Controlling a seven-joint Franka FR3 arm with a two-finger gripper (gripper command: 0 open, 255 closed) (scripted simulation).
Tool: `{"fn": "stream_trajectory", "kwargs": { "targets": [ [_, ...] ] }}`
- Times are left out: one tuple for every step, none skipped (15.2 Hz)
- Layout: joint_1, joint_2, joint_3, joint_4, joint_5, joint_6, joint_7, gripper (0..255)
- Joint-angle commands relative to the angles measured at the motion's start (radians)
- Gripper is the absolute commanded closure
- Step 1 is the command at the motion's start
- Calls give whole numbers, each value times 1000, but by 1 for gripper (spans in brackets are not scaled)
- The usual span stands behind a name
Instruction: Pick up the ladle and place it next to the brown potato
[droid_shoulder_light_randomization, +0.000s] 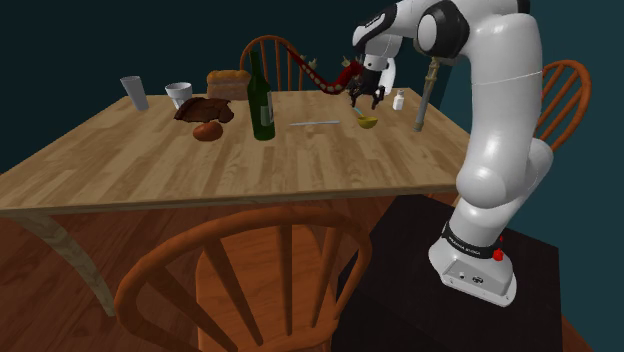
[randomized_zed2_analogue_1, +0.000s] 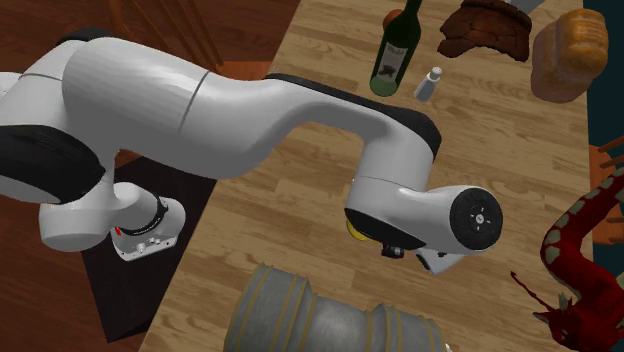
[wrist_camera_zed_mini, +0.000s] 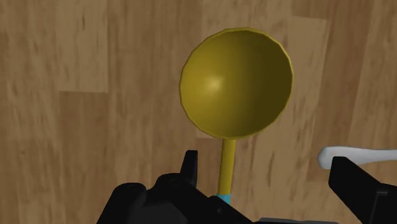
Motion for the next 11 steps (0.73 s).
{"fn": "stream_trajectory", "kwargs": {
  "targets": [
    [-31, 61, -5, 42, 28, 0, 8, 0],
    [-33, 65, -5, 46, 30, -1, 8, 0],
    [-32, 69, -3, 38, 32, 10, 7, 0],
    [-31, 73, -1, 30, 35, 21, 5, 0],
    [-30, 77, 1, 23, 38, 32, 3, 0],
    [-29, 81, 2, 16, 41, 43, 1, 0],
    [-28, 85, 4, 9, 44, 54, -1, 0],
    [-27, 90, 6, 3, 47, 65, -3, 0],
    [-26, 98, 9, -7, 52, 82, -7, 0],
    [-26, 98, 9, -7, 52, 82, -7, 0],
    [-26, 98, 9, -7, 52, 82, -7, 0]
  ]
}}
